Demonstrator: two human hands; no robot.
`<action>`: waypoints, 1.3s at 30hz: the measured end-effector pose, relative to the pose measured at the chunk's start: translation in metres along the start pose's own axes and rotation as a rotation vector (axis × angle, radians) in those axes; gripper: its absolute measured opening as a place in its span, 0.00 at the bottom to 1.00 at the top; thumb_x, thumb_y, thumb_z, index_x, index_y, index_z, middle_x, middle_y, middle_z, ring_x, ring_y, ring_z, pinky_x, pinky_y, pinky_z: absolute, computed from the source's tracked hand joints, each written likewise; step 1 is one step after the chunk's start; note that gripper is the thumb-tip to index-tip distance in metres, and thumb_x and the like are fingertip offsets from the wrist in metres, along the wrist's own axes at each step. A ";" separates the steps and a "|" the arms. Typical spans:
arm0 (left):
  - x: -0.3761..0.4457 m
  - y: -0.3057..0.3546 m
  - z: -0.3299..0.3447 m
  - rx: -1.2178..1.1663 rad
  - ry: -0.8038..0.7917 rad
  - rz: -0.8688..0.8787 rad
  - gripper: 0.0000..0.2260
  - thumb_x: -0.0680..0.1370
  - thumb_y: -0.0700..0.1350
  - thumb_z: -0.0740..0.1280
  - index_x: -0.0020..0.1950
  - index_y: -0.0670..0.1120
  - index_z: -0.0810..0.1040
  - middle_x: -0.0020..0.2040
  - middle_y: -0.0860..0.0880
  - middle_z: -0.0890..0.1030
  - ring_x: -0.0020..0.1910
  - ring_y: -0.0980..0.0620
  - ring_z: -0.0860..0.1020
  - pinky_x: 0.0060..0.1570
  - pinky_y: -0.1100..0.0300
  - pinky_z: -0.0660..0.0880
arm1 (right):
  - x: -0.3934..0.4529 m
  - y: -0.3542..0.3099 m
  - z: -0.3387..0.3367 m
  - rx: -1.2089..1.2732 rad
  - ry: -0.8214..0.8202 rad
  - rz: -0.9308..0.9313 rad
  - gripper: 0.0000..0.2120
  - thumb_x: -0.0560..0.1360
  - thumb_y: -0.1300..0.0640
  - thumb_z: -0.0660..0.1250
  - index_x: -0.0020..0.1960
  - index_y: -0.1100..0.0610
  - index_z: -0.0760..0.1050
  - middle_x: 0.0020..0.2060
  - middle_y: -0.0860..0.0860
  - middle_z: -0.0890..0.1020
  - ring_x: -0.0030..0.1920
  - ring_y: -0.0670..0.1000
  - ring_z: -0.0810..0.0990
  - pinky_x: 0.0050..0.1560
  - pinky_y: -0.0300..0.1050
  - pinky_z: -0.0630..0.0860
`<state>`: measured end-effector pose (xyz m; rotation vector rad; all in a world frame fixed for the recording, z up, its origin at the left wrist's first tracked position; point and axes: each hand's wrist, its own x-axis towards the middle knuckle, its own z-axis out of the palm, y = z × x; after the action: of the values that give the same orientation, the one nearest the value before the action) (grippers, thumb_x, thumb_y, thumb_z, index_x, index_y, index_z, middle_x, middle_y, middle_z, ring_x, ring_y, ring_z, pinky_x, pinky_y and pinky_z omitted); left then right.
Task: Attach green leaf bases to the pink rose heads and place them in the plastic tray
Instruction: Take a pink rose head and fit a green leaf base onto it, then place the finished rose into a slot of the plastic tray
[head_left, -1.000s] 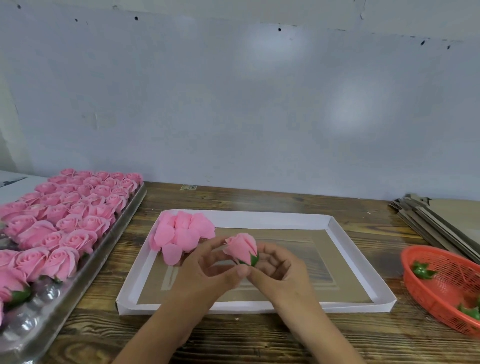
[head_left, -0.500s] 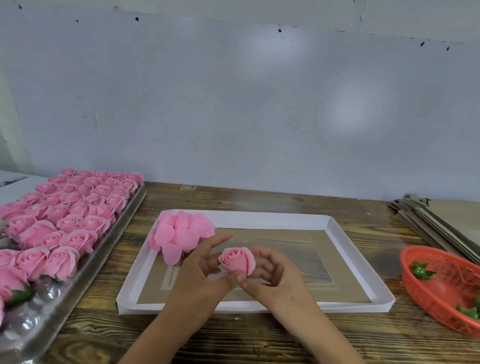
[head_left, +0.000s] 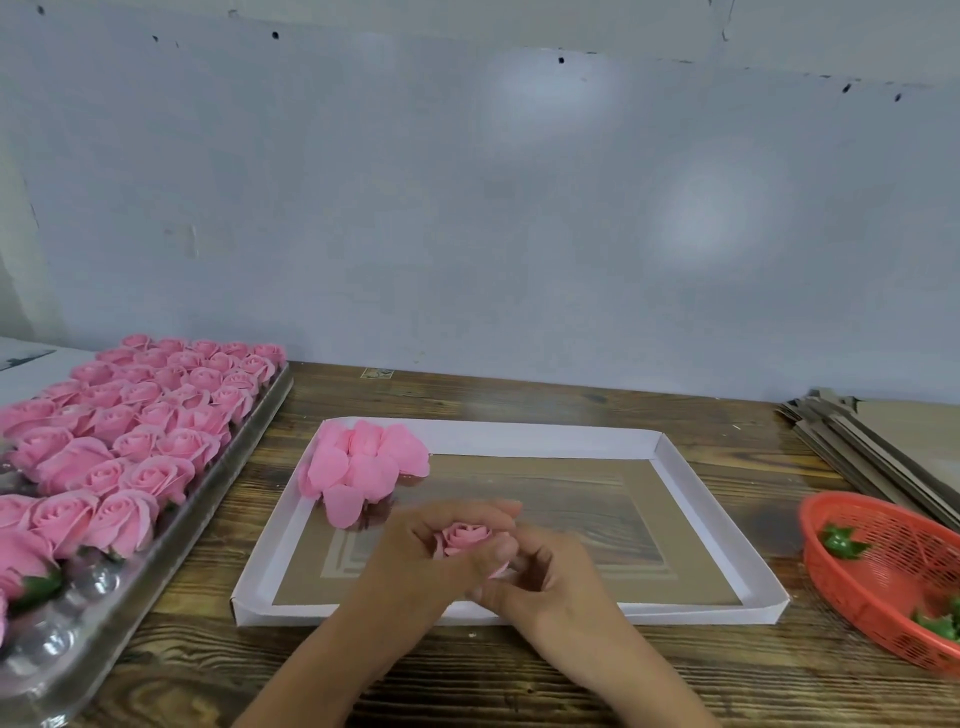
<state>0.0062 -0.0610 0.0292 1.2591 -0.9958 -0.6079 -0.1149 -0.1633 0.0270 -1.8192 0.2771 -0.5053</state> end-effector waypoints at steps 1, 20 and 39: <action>0.000 0.000 0.000 0.014 -0.018 -0.021 0.08 0.67 0.48 0.80 0.45 0.55 0.88 0.54 0.54 0.87 0.54 0.54 0.84 0.49 0.66 0.79 | 0.000 0.000 0.000 0.001 0.007 -0.008 0.13 0.74 0.65 0.71 0.55 0.51 0.83 0.46 0.48 0.87 0.46 0.45 0.84 0.48 0.37 0.78; -0.001 0.000 -0.003 0.063 -0.068 -0.002 0.06 0.68 0.56 0.76 0.42 0.58 0.88 0.52 0.54 0.87 0.58 0.57 0.82 0.54 0.67 0.77 | -0.002 0.000 0.001 -0.134 -0.030 -0.039 0.13 0.72 0.61 0.72 0.51 0.45 0.84 0.44 0.42 0.86 0.46 0.43 0.84 0.43 0.34 0.76; -0.002 -0.001 0.000 0.077 -0.069 0.005 0.07 0.69 0.56 0.74 0.43 0.58 0.88 0.53 0.54 0.87 0.60 0.56 0.81 0.56 0.64 0.77 | 0.001 0.004 0.003 -0.200 0.008 -0.080 0.16 0.72 0.61 0.72 0.54 0.42 0.83 0.46 0.41 0.86 0.47 0.43 0.83 0.44 0.37 0.79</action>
<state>0.0057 -0.0598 0.0273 1.3105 -1.0877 -0.6177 -0.1124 -0.1628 0.0225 -2.0295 0.2685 -0.5574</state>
